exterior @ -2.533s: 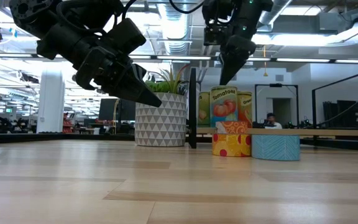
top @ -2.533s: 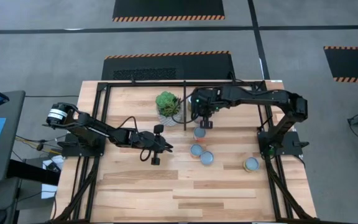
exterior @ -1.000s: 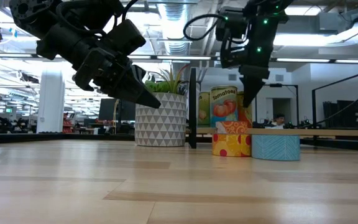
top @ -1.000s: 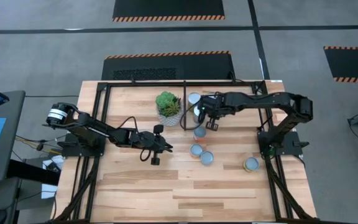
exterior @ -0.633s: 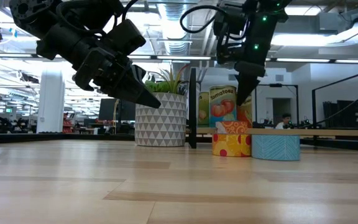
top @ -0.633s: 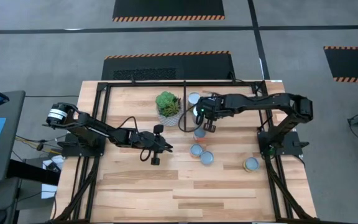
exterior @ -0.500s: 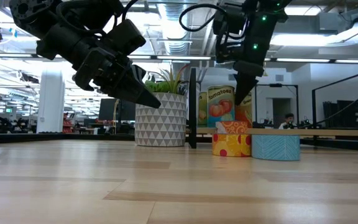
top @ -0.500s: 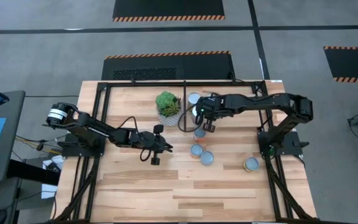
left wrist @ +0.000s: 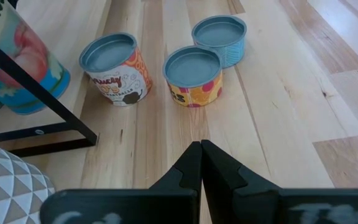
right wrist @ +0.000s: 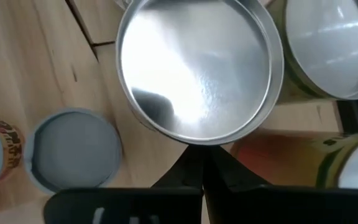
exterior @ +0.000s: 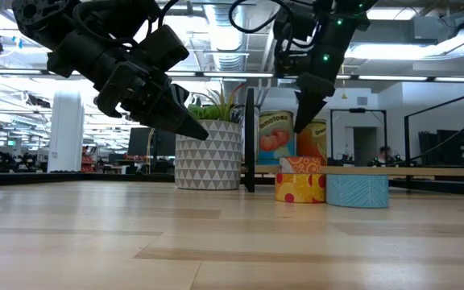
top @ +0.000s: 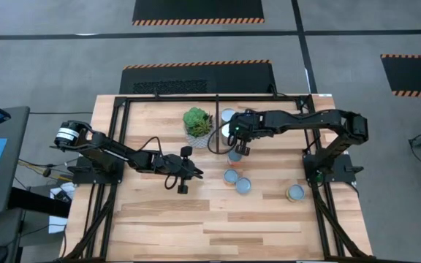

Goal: Pick and place cans onto a shelf
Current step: Put the canned tomatoes on the shelf, then adjust the canned green peas on the shelf

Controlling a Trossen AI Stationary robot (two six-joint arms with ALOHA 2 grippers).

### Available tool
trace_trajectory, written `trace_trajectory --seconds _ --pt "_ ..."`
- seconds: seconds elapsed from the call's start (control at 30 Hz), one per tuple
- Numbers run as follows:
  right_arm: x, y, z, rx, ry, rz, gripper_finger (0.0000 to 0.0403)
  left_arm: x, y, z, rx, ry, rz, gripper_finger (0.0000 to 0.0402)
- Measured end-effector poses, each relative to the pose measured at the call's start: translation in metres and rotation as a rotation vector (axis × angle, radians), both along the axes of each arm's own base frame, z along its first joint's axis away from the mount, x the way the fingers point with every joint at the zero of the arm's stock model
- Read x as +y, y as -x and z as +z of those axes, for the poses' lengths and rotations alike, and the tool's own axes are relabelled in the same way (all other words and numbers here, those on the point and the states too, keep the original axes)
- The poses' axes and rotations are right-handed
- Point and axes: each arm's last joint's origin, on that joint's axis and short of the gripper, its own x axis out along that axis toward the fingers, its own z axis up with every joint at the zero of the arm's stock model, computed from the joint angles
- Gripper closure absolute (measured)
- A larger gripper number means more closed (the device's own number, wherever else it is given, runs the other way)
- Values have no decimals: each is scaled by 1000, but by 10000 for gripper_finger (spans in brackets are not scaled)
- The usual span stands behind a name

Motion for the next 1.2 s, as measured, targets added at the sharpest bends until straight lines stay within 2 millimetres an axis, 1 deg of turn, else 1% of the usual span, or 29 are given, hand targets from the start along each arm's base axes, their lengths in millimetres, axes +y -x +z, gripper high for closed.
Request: trace_trajectory --seconds 0.2,0.3,0.4,0.53,0.67,0.73,0.83,0.97,1.1,1.2 --pt "0 2 -1 28 3 3 378 0 0 0 0 0 0 401" --pt "1 8 -2 96 3 -11 378 0 0 0 0 0 0 401" --pt "1 14 3 169 10 -50 382 0 0 0 0 0 0 401" --pt "2 25 2 281 4 -78 386 0 0 0 0 -1 0 401" --pt "-4 39 2 411 40 -153 382 0 0 0 4 -4 -2 402" --pt "-8 48 6 444 46 -185 380 0 1 -1 14 -6 -3 402" --pt "-15 60 19 403 49 -220 381 0 2 -2 30 -9 -3 401" --pt "-30 72 33 254 72 -229 386 0 2 -3 31 -10 -3 401" --pt "-46 88 29 108 22 -222 384 0 1 -2 29 -10 -3 401" --pt "-54 100 20 113 0 -261 381 0 1 -2 26 -9 -3 401"
